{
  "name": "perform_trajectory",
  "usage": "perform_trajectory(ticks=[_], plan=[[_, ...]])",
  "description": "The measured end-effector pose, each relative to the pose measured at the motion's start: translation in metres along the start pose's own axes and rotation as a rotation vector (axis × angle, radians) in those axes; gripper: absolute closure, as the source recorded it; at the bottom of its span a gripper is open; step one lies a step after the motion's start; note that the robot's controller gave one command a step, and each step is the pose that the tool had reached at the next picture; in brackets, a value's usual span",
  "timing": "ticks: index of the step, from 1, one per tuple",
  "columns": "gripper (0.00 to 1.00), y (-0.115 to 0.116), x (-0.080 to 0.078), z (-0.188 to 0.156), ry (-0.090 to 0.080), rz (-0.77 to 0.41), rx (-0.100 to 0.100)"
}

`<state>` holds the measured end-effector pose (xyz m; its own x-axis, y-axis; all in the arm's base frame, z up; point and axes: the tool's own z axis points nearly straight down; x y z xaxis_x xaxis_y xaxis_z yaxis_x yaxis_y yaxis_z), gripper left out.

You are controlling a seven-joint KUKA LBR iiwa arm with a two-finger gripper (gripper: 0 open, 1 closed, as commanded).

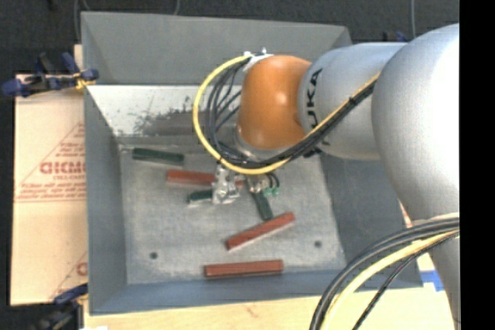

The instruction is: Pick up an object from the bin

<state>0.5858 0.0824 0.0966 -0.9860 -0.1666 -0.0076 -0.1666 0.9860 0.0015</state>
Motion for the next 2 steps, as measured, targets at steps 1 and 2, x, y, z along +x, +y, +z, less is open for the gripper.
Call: perform_trajectory(ticks=[1, 2], plan=[[1.00, 0.019, 0.008, -0.047, 0.011, 0.003, 0.003], [0.00, 0.039, -0.003, 0.010, -0.005, -0.080, 0.003]])
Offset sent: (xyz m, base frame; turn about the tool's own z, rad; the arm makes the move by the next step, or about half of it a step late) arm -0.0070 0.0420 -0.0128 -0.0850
